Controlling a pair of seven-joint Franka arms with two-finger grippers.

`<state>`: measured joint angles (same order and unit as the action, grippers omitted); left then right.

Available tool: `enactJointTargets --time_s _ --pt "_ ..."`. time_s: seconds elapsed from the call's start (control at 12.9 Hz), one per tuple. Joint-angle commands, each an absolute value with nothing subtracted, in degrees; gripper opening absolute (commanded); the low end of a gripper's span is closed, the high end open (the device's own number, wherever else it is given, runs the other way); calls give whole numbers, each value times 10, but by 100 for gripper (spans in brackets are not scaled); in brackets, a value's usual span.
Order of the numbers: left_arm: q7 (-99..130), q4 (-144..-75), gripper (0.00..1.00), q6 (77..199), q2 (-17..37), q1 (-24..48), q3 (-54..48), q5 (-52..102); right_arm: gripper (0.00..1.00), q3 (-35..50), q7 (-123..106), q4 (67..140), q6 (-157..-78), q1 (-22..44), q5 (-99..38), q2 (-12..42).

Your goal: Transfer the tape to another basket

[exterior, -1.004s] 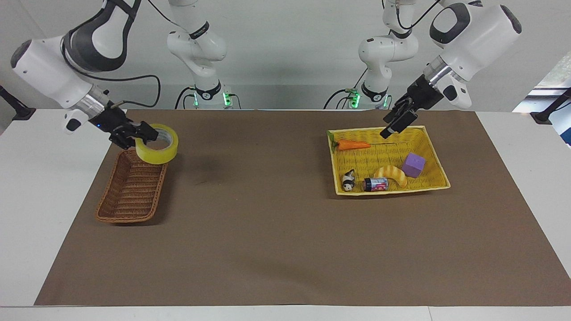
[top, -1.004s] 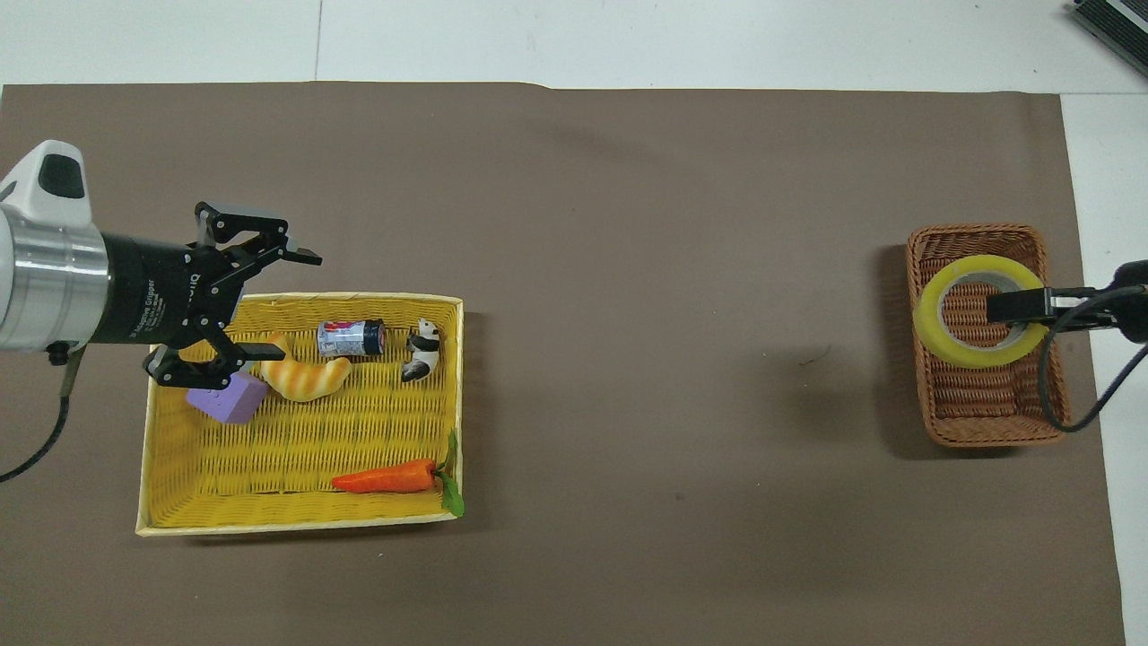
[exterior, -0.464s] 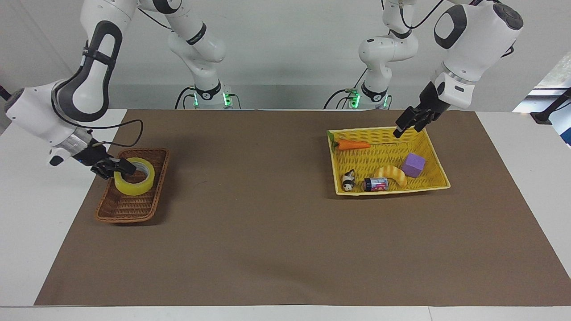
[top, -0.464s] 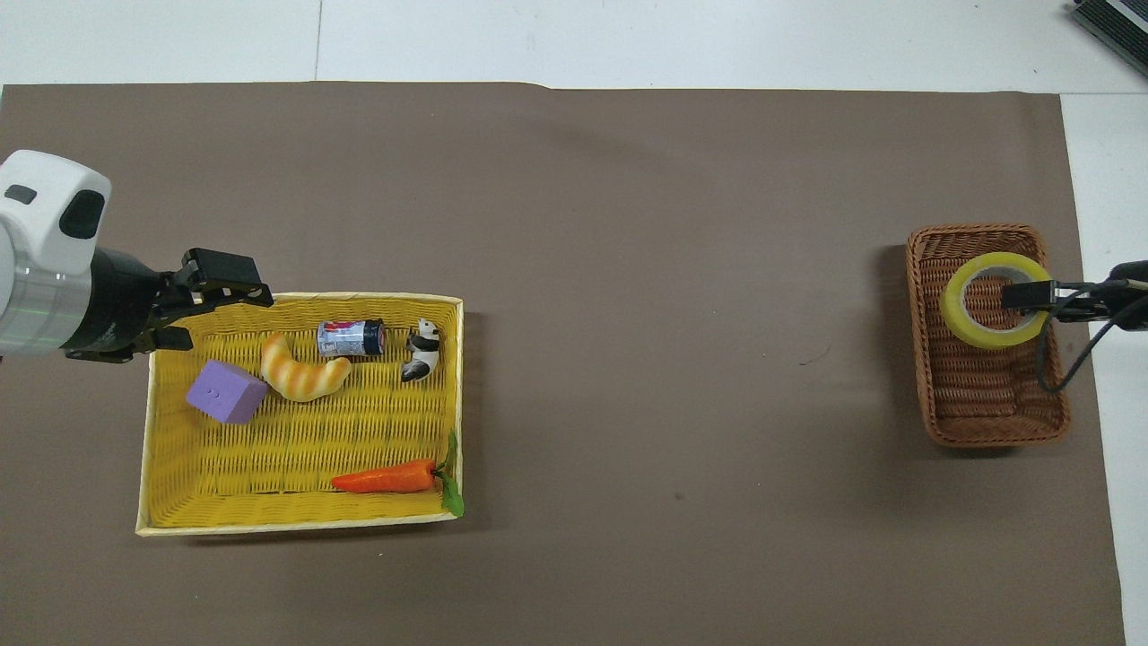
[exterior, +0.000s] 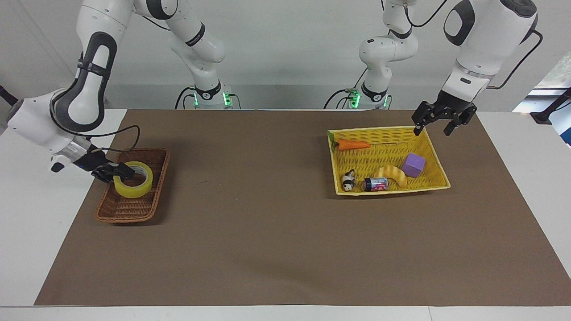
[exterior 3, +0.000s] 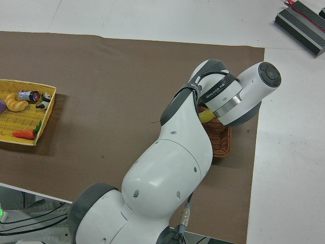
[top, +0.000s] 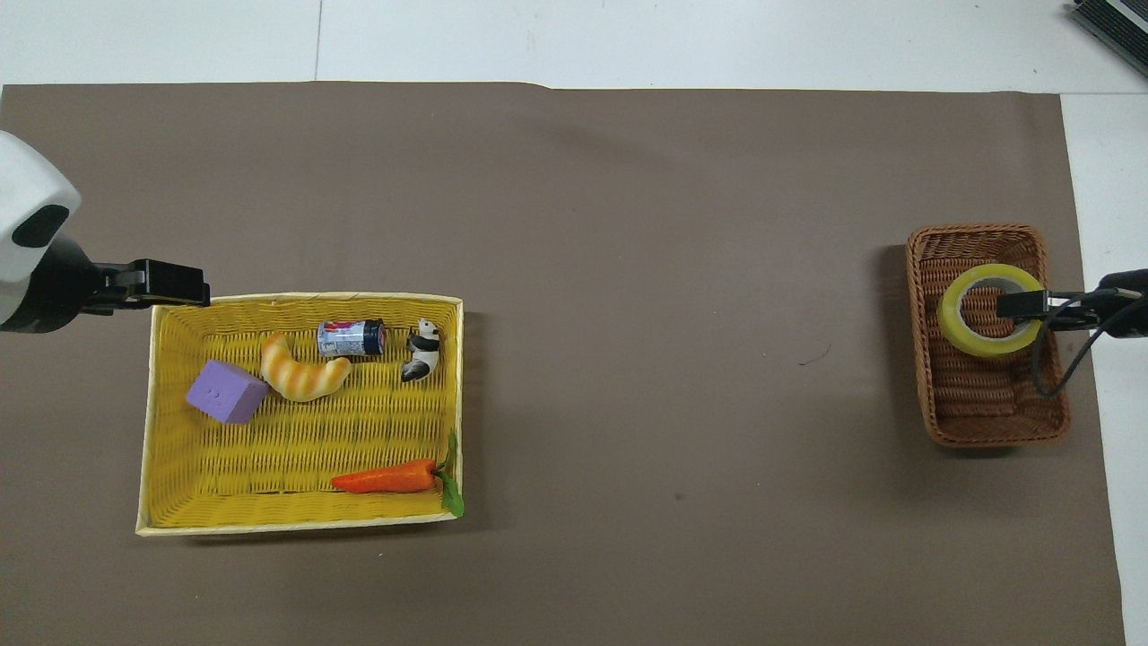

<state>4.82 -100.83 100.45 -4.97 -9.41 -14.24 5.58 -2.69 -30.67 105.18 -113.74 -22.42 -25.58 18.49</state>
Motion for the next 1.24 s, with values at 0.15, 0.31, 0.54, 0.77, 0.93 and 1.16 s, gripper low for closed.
enactJointTargets --time_s 0.15,0.31,0.54,0.77,0.93,1.16 --pt "40 -920 100 923 -5 -122 -146 35 23 -24 -304 1063 -1148 -226 -257 192" --pt "40 -918 100 918 -4 -121 -147 33 76 -24 -315 1070 -1164 -226 -255 198" --pt "35 -921 100 919 -8 -92 -135 18 100 -24 -323 1052 -1165 -227 -254 205" --pt "33 -927 100 918 -15 8 -21 17 100 -24 -323 1011 -1201 -202 -182 202" --pt "19 -936 100 905 -21 32 11 17 100 -23 -302 1008 -1229 -161 -100 180" --pt "16 -967 100 893 -39 33 13 17 100 -21 -228 1011 -1219 -122 -90 149"
